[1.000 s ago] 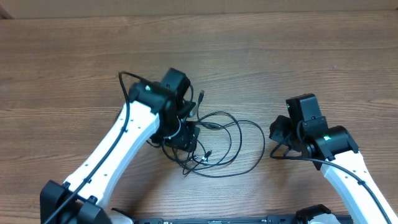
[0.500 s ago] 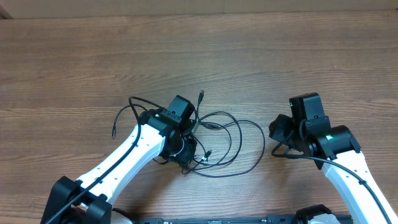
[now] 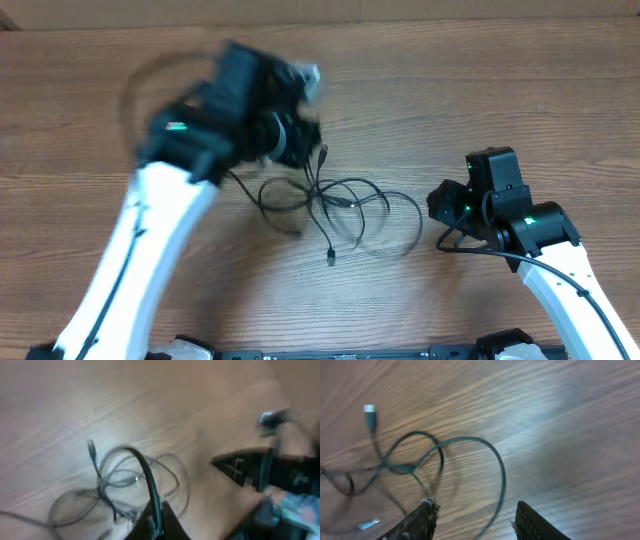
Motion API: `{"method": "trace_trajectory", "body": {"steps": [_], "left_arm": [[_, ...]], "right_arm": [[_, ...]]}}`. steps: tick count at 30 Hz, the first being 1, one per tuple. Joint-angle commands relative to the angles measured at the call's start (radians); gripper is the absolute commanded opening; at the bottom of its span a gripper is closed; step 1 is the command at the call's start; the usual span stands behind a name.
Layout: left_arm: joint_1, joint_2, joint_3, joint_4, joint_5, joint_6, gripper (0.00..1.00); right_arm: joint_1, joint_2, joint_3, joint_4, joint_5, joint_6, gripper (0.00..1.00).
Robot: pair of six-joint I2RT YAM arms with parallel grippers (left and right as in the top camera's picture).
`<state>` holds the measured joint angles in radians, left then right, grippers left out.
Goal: Untangle cables
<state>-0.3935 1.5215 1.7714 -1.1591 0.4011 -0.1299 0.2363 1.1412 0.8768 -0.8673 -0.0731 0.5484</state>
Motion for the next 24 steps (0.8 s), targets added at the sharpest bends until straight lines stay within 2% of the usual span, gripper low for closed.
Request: {"method": "trace_trajectory", "body": {"steps": [1,5,9,18,24], "left_arm": [[0.041,-0.013,0.303,-0.036,0.027,0.056,0.04],[0.04,-0.013,0.449,-0.045,0.051,0.056,0.04],[0.04,-0.012,0.46,-0.05,0.072,0.056,0.04],[0.04,-0.013,0.457,-0.045,0.056,0.101,0.04],[0.04,-0.014,0.459,0.031,0.072,0.101,0.04]], "right_arm": [[-0.002,-0.006,0.024,0.106,-0.287,-0.158,0.49],[-0.001,-0.006,0.024,0.255,-0.538,-0.217,0.49],[0.011,-0.006,0.024,0.38,-0.673,-0.217,0.51],[0.056,-0.006,0.024,0.429,-0.685,-0.219,0.52],[0.136,-0.006,0.024,0.434,-0.724,-0.341,0.6]]}}
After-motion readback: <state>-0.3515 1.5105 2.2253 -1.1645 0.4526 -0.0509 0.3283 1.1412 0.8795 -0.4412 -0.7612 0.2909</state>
